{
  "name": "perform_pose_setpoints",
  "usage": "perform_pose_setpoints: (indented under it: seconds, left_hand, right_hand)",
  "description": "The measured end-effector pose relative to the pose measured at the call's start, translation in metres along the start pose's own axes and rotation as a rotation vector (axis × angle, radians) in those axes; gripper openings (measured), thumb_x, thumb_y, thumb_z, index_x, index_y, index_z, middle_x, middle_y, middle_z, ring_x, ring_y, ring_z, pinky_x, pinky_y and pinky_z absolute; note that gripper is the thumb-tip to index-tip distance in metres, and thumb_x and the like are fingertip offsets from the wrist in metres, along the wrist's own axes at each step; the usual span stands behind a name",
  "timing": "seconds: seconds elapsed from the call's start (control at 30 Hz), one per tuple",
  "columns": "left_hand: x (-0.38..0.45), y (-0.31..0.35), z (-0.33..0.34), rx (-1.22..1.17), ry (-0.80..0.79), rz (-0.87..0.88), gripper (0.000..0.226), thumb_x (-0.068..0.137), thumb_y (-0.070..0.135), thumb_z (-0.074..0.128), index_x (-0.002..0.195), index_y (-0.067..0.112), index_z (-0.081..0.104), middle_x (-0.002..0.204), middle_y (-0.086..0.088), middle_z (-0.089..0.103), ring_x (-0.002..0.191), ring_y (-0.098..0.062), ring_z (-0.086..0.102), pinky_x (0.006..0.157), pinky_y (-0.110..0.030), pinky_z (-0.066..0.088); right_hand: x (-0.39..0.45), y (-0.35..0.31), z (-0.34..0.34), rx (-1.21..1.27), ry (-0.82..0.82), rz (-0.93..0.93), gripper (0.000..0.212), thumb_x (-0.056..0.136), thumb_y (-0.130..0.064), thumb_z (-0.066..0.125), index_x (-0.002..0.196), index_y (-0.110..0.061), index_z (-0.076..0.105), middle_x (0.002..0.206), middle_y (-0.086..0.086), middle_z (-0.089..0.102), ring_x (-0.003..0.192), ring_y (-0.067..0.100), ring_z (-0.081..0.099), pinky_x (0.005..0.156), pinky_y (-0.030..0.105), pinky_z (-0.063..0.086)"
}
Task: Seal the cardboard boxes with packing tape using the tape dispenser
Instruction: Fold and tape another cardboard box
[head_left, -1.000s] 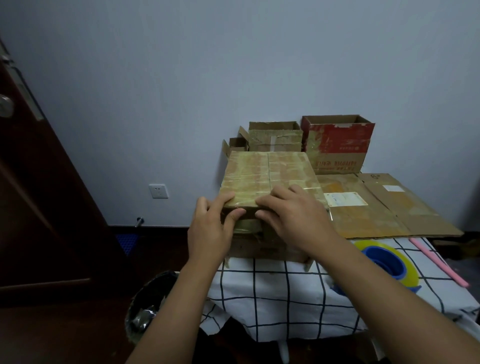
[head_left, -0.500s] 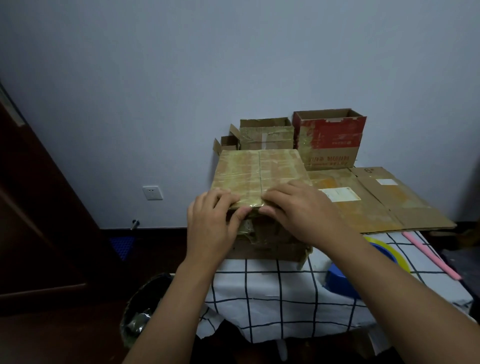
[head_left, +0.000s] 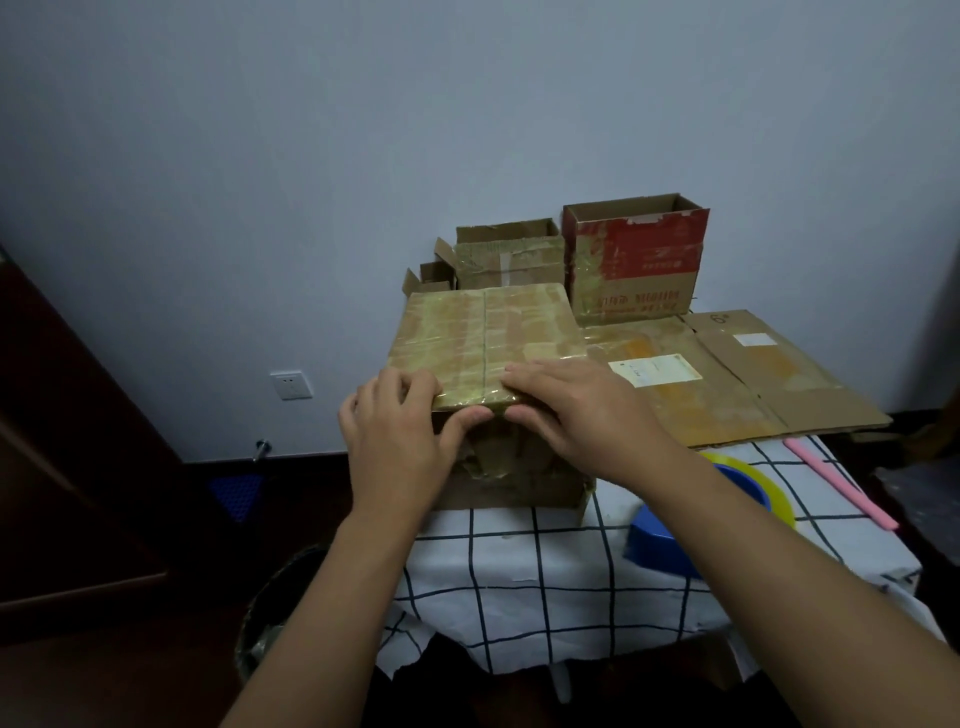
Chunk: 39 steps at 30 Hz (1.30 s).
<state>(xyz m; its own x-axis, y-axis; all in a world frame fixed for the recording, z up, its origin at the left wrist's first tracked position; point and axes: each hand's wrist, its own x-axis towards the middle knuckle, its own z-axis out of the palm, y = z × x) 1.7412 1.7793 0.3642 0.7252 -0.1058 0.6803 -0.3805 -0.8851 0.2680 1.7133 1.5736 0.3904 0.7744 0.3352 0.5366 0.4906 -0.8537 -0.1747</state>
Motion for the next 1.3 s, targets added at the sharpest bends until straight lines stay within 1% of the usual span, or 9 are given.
perform_pose_setpoints:
  seconds: [0.27, 0.43, 0.67, 0.8, 0.87, 0.93, 1.03, 1.17, 1.3]
  left_hand:
    - [0.003, 0.017, 0.001, 0.100, -0.023, 0.078, 0.063, 0.085, 0.077, 0.043, 0.103, 0.020, 0.060, 0.106, -0.004, 0.057, 0.101, -0.025, 0.052, 0.100, -0.048, 0.034]
    - [0.003, 0.032, 0.003, 0.001, -0.011, 0.181, 0.043, 0.089, 0.056, 0.054, 0.098, 0.017, 0.067, 0.097, -0.001, 0.063, 0.089, -0.022, 0.058, 0.073, -0.031, 0.036]
    - [0.004, 0.051, 0.010, -0.010, -0.067, 0.317, 0.040, 0.095, 0.042, 0.057, 0.122, 0.016, 0.068, 0.116, -0.008, 0.066, 0.108, -0.028, 0.061, 0.088, -0.042, 0.047]
    - [0.004, 0.055, 0.010, -0.038, -0.041, 0.321, 0.030, 0.091, 0.028, 0.065, 0.115, 0.011, 0.072, 0.109, -0.008, 0.070, 0.096, -0.029, 0.065, 0.078, -0.039, 0.048]
    - [0.003, 0.055, 0.009, -0.006, -0.080, 0.320, 0.034, 0.090, 0.024, 0.065, 0.123, 0.018, 0.068, 0.109, -0.009, 0.067, 0.096, -0.029, 0.062, 0.080, -0.040, 0.046]
    - [0.003, 0.059, 0.007, 0.027, -0.126, 0.329, 0.037, 0.091, 0.025, 0.064, 0.128, 0.026, 0.065, 0.111, -0.010, 0.063, 0.100, -0.029, 0.059, 0.084, -0.042, 0.045]
    - [0.005, 0.069, 0.005, 0.009, -0.157, 0.284, 0.037, 0.087, 0.038, 0.058, 0.122, 0.027, 0.067, 0.110, -0.007, 0.062, 0.103, -0.026, 0.057, 0.086, -0.041, 0.043]
    - [0.010, 0.078, 0.011, -0.034, -0.192, 0.318, 0.043, 0.088, 0.050, 0.056, 0.113, 0.017, 0.067, 0.118, -0.004, 0.065, 0.111, -0.025, 0.060, 0.090, -0.041, 0.047]
    - [0.015, 0.081, 0.016, -0.060, -0.183, 0.319, 0.050, 0.089, 0.058, 0.052, 0.108, 0.014, 0.067, 0.108, 0.000, 0.069, 0.093, -0.022, 0.065, 0.078, -0.037, 0.049]
  right_hand:
    - [-0.012, 0.011, 0.002, 0.033, 0.052, 0.029, 0.039, 0.095, -0.030, 0.066, 0.132, -0.017, 0.065, 0.137, 0.003, 0.062, 0.132, 0.025, 0.054, 0.110, 0.041, 0.038]
    - [-0.014, 0.028, -0.004, 0.132, -0.035, 0.055, 0.046, 0.099, -0.041, 0.058, 0.141, -0.022, 0.056, 0.149, -0.003, 0.051, 0.143, 0.009, 0.032, 0.108, 0.020, 0.026]
    - [-0.025, 0.037, 0.000, 0.179, 0.081, 0.071, 0.039, 0.096, -0.028, 0.065, 0.134, -0.016, 0.064, 0.140, 0.001, 0.059, 0.140, 0.019, 0.043, 0.107, 0.034, 0.040]
    - [-0.037, 0.045, -0.001, 0.347, 0.002, 0.180, 0.064, 0.095, -0.038, 0.064, 0.152, -0.026, 0.039, 0.155, -0.007, 0.041, 0.145, 0.006, 0.031, 0.115, 0.036, 0.036]
    - [-0.050, 0.044, 0.005, 0.497, 0.063, 0.301, 0.069, 0.091, -0.040, 0.065, 0.152, -0.035, 0.032, 0.150, -0.015, 0.043, 0.137, 0.001, 0.040, 0.108, 0.025, 0.042]
    - [-0.060, 0.039, 0.011, 0.784, 0.189, 0.526, 0.051, 0.094, -0.037, 0.061, 0.141, -0.040, 0.042, 0.126, -0.016, 0.057, 0.115, 0.000, 0.057, 0.089, 0.019, 0.053]
    - [-0.060, 0.033, 0.016, 1.260, 0.189, 0.880, 0.028, 0.103, -0.033, 0.049, 0.128, -0.021, 0.056, 0.082, 0.003, 0.067, 0.073, 0.017, 0.066, 0.060, 0.027, 0.056]
    - [-0.055, 0.026, 0.013, 1.599, 0.204, 0.952, 0.022, 0.103, -0.020, 0.051, 0.120, -0.013, 0.061, 0.072, 0.009, 0.061, 0.063, 0.020, 0.061, 0.058, 0.030, 0.052]
    - [-0.054, 0.026, 0.009, 1.716, 0.272, 0.960, 0.027, 0.096, 0.001, 0.055, 0.119, -0.011, 0.063, 0.072, 0.008, 0.064, 0.064, 0.017, 0.060, 0.061, 0.029, 0.052]
